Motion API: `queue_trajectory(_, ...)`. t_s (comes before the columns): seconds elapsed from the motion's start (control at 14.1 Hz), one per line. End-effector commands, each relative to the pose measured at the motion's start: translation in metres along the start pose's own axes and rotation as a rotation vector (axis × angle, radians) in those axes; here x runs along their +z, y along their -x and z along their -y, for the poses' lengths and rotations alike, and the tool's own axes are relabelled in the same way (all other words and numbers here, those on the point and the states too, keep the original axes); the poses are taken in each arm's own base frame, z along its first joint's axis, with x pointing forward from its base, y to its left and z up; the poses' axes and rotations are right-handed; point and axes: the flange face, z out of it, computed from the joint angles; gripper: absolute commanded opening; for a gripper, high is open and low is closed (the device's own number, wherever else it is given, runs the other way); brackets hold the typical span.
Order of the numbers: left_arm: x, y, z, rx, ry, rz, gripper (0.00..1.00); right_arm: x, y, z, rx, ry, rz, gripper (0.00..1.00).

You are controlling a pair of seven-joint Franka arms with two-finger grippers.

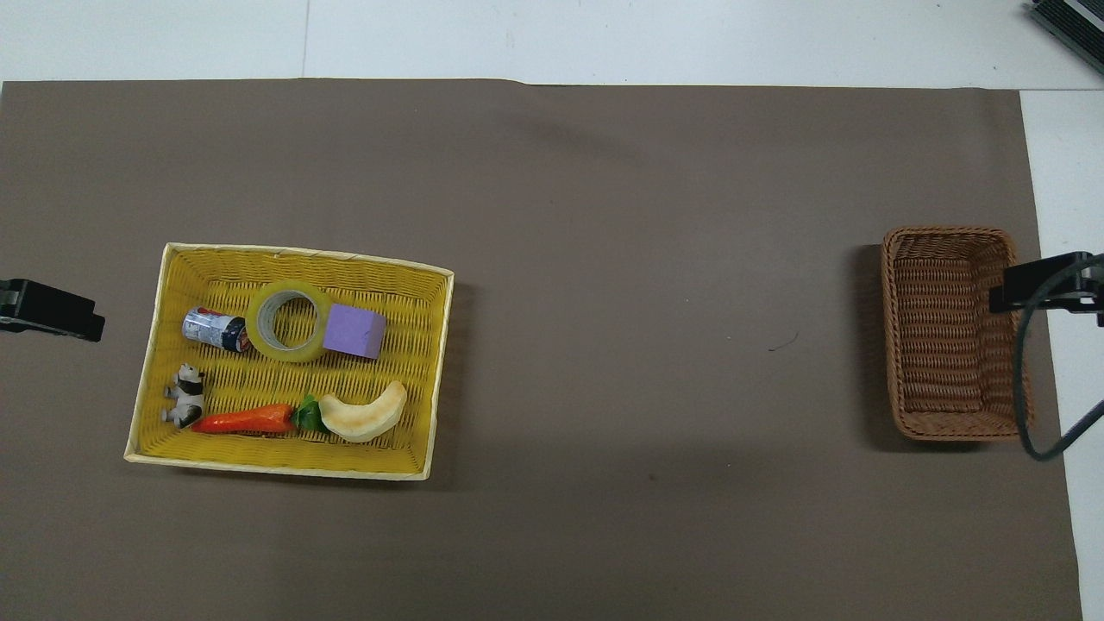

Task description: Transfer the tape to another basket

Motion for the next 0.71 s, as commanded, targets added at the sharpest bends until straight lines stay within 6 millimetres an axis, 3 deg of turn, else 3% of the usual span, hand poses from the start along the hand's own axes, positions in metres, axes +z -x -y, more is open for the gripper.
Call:
queue_trajectory(0.0,-0.0019,-0.0003,0.0002,-0.005,0.007,0.005,1.00,0.0000,0.0048,-0.0044,-0.028,-0.001,0.006,1.00)
queue_trajectory(0.64,0.0000,0.0008,0.0034,-0.013,0.008,0.009,1.00,-0.0001,0.0038,-0.0043,-0.028,-0.002,-0.002,1.00)
